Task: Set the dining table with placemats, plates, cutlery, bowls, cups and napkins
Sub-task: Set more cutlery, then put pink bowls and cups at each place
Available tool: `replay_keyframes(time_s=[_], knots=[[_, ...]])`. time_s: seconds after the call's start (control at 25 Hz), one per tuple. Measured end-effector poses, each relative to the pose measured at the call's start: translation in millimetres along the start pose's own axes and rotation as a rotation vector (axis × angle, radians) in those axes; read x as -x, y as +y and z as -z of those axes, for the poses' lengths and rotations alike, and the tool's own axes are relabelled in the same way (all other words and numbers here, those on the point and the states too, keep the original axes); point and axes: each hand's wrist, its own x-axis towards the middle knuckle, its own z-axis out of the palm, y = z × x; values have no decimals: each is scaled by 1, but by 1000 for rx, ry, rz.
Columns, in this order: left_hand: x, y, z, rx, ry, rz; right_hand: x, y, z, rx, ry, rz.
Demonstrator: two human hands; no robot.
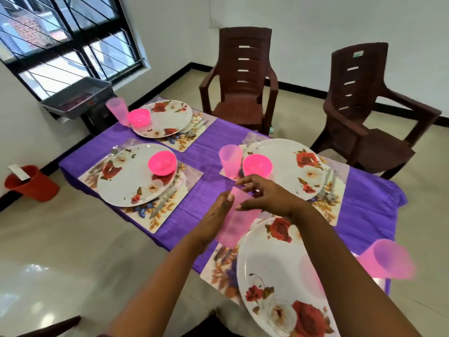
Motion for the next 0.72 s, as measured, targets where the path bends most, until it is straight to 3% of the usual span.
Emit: replay_keyframes(time_s=[0.16,0.52,0.72], knots=[[14,-2,54,-118,-21,21,-26,-7,-41,-108,167,-28],[35,2,111,-360,283,-103,-74,-52,-96,-32,34,31],[-21,7,165,-310,230,-79,-142,-67,-105,159,119,60]])
